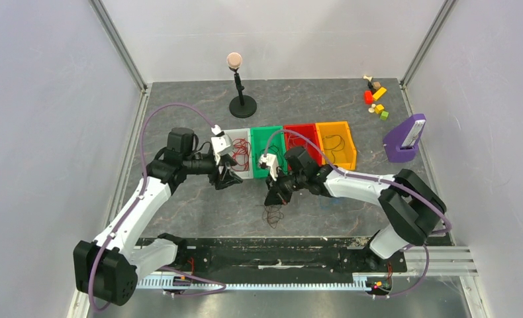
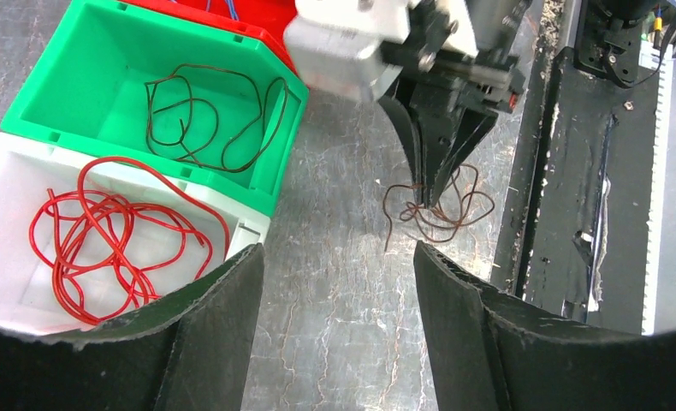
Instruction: Untangle the cables
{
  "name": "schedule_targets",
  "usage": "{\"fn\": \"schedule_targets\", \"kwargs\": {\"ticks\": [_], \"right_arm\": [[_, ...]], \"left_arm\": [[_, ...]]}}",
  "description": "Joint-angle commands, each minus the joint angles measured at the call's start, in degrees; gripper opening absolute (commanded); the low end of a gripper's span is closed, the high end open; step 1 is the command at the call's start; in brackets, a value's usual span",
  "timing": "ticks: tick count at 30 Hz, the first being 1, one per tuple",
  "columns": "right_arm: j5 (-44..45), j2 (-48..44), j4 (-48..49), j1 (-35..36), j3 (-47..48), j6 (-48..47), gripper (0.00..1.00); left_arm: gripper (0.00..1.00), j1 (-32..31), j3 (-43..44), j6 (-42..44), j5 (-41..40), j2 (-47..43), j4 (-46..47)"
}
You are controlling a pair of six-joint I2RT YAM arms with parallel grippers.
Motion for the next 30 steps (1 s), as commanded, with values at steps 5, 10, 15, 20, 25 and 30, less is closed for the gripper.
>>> {"fn": "schedule_targets", "kwargs": {"ticks": [5,10,15,20,25,30], "right_arm": [[-3.49,-10.61,-3.95,-0.09,8.68,-2.96,0.0],[-6.65,-11.73,-13.08,-0.08,15.58,-11.26,0.0],[-7.7,-12.98,-17.46,-0.1,19.7,-14.52,0.0],[-6.99,-14.81,-17.63,-0.09,23.11,-13.95,0.0],[-5.78,-16.58,-18.22,-0.05,25.57,-14.56,0.0],[-5.84,-16.81,-18.18,-0.1,27.29,-14.22,0.0]], "left_arm": [[0.73,0.63,-1.11,11.94,6.83,-3.06,-4.02],[0.77,0.47,-1.37,18.41,8.79,-4.17,-5.67],[0.79,0.3,-1.4,27.05,9.12,-3.43,-8.72],[0.8,0.27,-5.3,36.57,14.07,-6.12,-11.99],[0.81,-0.49,-8.48,39.71,15.78,-7.44,-10.56],[0.81,-1.55,-9.62,35.31,14.05,-7.44,-4.87]]}}
